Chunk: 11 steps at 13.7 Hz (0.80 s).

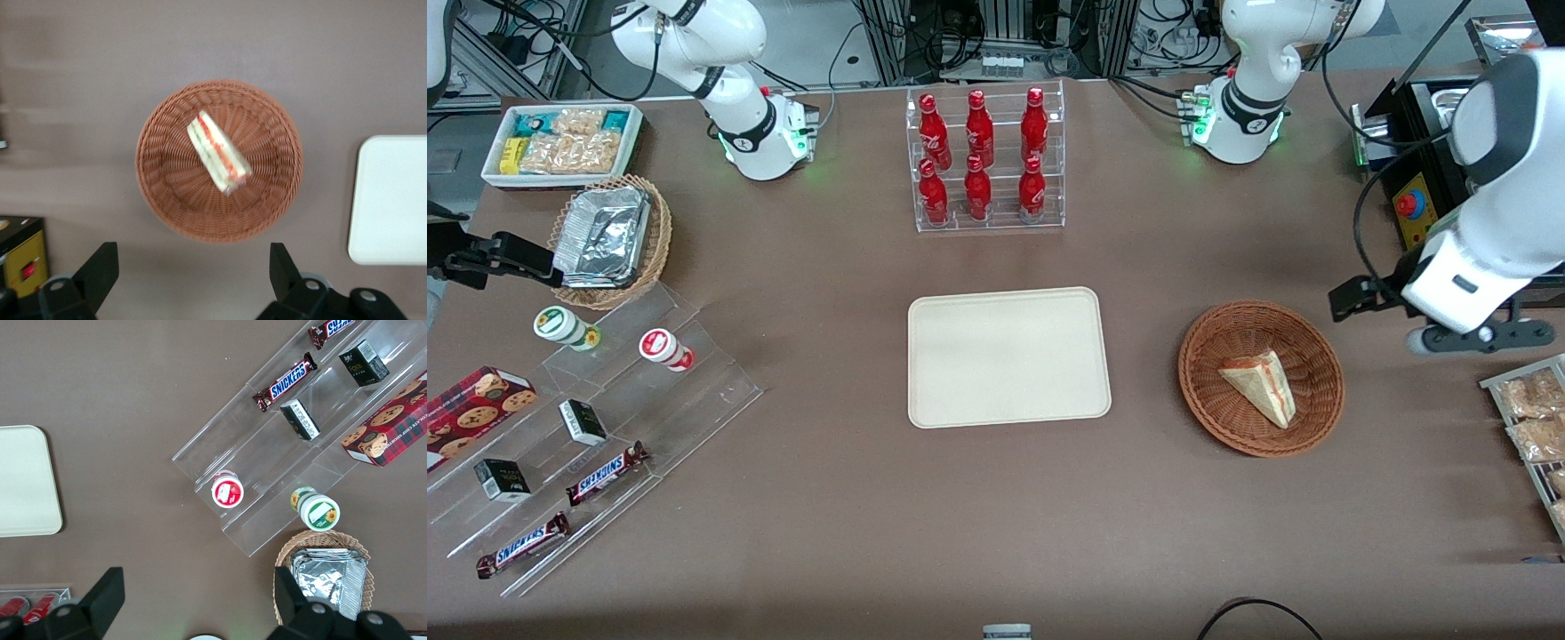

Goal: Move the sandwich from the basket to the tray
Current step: 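Move the left gripper down over the wrapped sandwich in the wicker basket, then close the left gripper on the wrapped sandwich and lift it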

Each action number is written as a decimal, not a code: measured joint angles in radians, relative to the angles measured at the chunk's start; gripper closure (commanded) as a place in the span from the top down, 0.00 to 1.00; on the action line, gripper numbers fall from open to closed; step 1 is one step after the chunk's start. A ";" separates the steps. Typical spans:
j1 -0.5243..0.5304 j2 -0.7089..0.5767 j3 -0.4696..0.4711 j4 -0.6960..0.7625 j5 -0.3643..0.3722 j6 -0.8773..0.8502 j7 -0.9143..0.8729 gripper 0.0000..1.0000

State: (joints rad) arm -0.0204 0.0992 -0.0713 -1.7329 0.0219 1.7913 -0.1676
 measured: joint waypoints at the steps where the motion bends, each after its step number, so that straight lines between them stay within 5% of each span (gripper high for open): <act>1: -0.001 0.001 -0.001 -0.040 0.000 0.049 -0.036 1.00; 11: -0.022 -0.001 -0.004 -0.481 0.001 0.582 -0.450 1.00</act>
State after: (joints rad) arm -0.0421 0.0984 -0.0757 -2.2134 0.0226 2.3730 -0.6177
